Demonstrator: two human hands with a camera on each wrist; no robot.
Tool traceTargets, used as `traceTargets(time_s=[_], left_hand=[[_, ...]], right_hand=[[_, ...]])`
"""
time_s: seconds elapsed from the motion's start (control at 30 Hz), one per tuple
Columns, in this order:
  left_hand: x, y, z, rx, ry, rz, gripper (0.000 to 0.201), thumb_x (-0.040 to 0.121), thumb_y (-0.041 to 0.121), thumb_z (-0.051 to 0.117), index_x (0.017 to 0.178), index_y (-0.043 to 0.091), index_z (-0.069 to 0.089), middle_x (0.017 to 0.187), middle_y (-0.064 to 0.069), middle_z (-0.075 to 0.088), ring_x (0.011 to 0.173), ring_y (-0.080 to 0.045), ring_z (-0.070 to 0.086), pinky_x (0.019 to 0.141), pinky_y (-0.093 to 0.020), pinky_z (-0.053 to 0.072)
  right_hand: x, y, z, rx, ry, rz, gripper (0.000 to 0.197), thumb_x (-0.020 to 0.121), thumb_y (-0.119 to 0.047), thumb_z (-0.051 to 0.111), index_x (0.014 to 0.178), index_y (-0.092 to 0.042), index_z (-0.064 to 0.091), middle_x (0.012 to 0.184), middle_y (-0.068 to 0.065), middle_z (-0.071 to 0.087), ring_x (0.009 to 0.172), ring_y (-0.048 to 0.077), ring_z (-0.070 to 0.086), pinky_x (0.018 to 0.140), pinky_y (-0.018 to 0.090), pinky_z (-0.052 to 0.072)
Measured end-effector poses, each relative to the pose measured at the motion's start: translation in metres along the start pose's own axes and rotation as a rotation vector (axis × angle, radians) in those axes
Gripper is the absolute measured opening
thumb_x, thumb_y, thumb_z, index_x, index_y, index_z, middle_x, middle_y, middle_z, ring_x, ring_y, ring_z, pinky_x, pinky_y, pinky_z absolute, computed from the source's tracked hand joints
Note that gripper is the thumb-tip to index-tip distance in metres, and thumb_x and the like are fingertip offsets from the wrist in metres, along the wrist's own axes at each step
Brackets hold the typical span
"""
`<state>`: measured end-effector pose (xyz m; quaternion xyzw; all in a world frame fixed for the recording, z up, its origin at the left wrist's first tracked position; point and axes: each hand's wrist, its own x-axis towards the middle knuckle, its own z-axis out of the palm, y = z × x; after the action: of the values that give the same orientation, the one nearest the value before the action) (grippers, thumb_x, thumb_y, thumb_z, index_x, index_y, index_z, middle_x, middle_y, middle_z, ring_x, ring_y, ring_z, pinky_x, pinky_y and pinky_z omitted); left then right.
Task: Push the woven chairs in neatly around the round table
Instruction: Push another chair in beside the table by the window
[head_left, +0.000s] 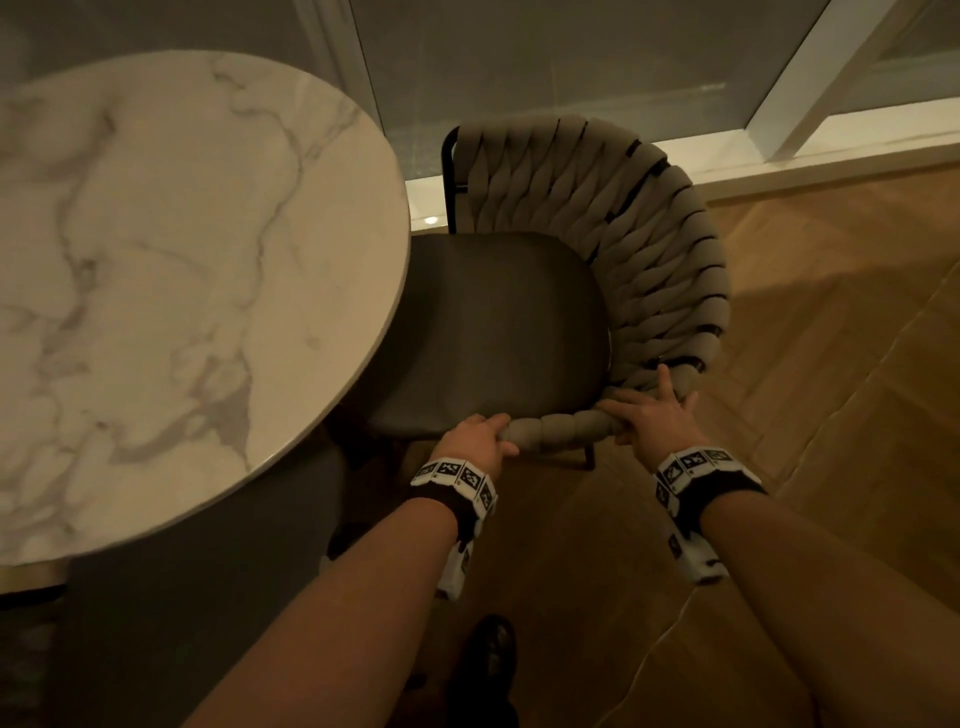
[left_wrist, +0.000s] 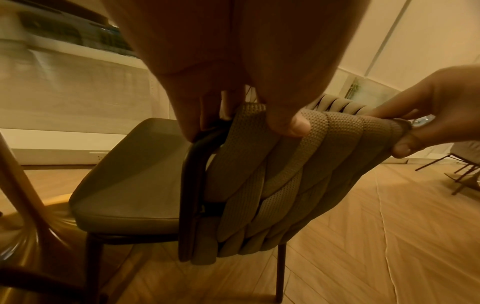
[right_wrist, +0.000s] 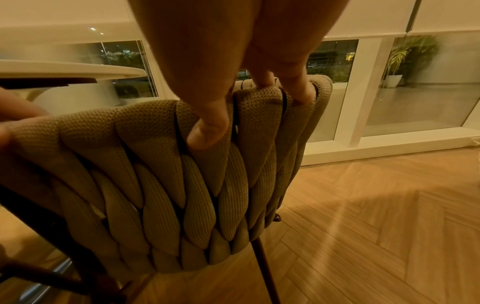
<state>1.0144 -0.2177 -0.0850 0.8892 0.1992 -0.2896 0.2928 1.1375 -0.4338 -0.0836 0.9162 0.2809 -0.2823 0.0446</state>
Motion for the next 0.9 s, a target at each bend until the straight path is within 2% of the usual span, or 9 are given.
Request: traceTargets(time_s=[0.13,0.27,0.43,0.53,0.6,0.67,0.77,0.83,0.9], left_hand=[[0.014,-0.002,-0.008,-0.031,0.006,-0.015,0.043,0.094,0.039,0.050,0.135,0.029,0.043,0.131,-0.011,0.049,0.120,-0.031,0.049,0.096,-0.044,0.042],[0.022,-0.003,-0.014,-0.030,0.018,-0.015,0.043,0.094,0.037,0.050,0.135,0.026,0.044,0.131,-0.012,0.049,0.120,-0.032,0.049,0.097,-0.045,0.041],[0.013,-0.011,-0.012,-0.047,0.015,-0.007,0.047,0.097,0.033,0.045,0.140,0.034,0.029,0.142,-0.008,0.039,0.127,-0.031,0.043,0.104,-0.049,0.042],[-0.009,-0.018,-0.008,-0.068,0.046,-0.013,0.062,0.095,0.035,0.048,0.146,0.041,0.014,0.156,-0.002,0.023,0.141,-0.030,0.028,0.112,-0.050,0.035],[-0.021,-0.021,-0.011,-0.070,0.043,-0.001,0.066,0.094,0.036,0.049,0.147,0.041,0.012,0.159,0.001,0.016,0.142,-0.030,0.029,0.113,-0.049,0.035],[-0.032,-0.022,-0.020,-0.092,0.053,0.009,0.056,0.094,0.034,0.048,0.146,0.033,0.027,0.155,-0.002,0.029,0.135,-0.028,0.041,0.111,-0.046,0.038],[-0.050,-0.014,-0.039,-0.080,0.143,0.025,0.034,0.095,0.033,0.045,0.125,0.023,0.058,0.124,-0.007,0.062,0.110,-0.026,0.059,0.097,-0.044,0.050],[-0.062,-0.004,-0.046,-0.031,0.221,0.085,0.031,0.095,0.033,0.045,0.116,0.021,0.064,0.112,-0.007,0.066,0.102,-0.027,0.061,0.091,-0.043,0.053],[-0.066,0.007,-0.048,-0.011,0.253,0.174,0.029,0.094,0.032,0.046,0.114,0.019,0.064,0.110,-0.007,0.065,0.101,-0.026,0.060,0.091,-0.042,0.052]], right_hand=[[0.018,-0.001,-0.012,-0.015,-0.001,-0.012,0.060,0.093,-0.012,0.054,0.142,-0.042,0.035,0.156,-0.009,0.028,0.144,0.041,-0.014,0.106,0.078,0.008],[0.028,-0.005,-0.021,-0.013,-0.006,-0.011,0.055,0.094,-0.018,0.055,0.141,-0.041,0.036,0.155,-0.009,0.030,0.145,0.041,-0.014,0.105,0.078,0.008],[0.026,-0.007,-0.023,-0.030,0.001,-0.001,0.058,0.094,-0.019,0.055,0.142,-0.044,0.032,0.155,-0.010,0.029,0.145,0.039,-0.009,0.105,0.075,0.009],[0.020,-0.013,-0.027,-0.056,-0.012,0.022,0.055,0.094,-0.031,0.055,0.142,-0.044,0.031,0.154,-0.010,0.030,0.144,0.036,0.002,0.109,0.069,0.017],[0.010,-0.019,-0.033,0.001,-0.022,0.030,0.052,0.094,-0.035,0.051,0.143,-0.038,0.032,0.153,-0.006,0.032,0.143,0.034,0.009,0.114,0.058,0.023],[-0.007,-0.026,-0.044,0.132,0.019,0.026,0.045,0.095,-0.031,0.049,0.139,-0.031,0.043,0.148,-0.002,0.042,0.140,0.029,0.026,0.113,0.045,0.031],[-0.042,-0.029,-0.064,0.382,0.105,0.066,0.030,0.095,-0.026,0.052,0.123,-0.027,0.062,0.120,-0.002,0.062,0.114,0.020,0.056,0.091,0.030,0.045],[-0.061,-0.024,-0.073,0.458,0.135,0.119,0.025,0.095,-0.027,0.053,0.117,-0.027,0.065,0.109,0.000,0.067,0.102,0.021,0.062,0.083,0.028,0.045],[-0.067,-0.012,-0.076,0.544,0.195,0.190,0.021,0.093,-0.027,0.056,0.110,-0.026,0.068,0.102,0.004,0.070,0.094,0.022,0.067,0.082,0.034,0.053]])
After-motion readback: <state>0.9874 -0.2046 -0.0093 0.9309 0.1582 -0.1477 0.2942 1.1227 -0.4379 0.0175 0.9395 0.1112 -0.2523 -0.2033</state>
